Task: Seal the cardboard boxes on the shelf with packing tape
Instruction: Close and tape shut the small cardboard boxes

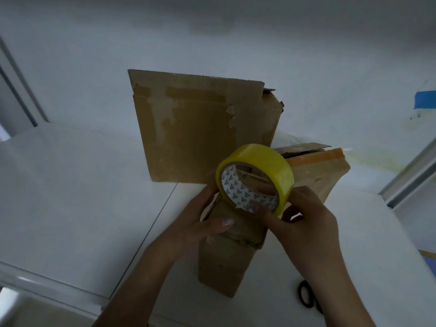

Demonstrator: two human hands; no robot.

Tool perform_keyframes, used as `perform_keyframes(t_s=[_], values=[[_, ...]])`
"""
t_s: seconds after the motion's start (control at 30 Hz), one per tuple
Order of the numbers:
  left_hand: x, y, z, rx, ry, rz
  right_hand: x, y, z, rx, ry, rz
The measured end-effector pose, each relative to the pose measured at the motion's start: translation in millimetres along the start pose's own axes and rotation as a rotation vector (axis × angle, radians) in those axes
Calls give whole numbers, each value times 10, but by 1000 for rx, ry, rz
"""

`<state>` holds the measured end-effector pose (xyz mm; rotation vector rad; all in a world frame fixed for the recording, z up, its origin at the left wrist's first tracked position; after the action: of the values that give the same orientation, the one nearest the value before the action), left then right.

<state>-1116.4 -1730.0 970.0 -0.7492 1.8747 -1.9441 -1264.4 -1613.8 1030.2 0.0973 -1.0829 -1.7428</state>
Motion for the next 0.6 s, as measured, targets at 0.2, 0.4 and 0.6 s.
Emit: perform_keyframes(t_s=[0.2,0.4,0.6], values=[[20,52,13,58,3,-3,-5,14,45,41,32,42],[66,41,-20,118,14,-35,36,66,170,-8,16,74],[83,-46,54,127,9,-75,17,23,601,203,-117,-127]])
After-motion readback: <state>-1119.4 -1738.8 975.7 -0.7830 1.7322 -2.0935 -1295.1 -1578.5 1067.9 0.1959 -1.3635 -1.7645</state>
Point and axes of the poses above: each hand's wrist, its own x-axis towards the middle knuckle, its own z-axis out of the back of the hand, y = z × x, the point moved 3 cm from there along x, towards the middle knuckle, and after that the axes turned 6 degrees about y, right-handed, at the moved point
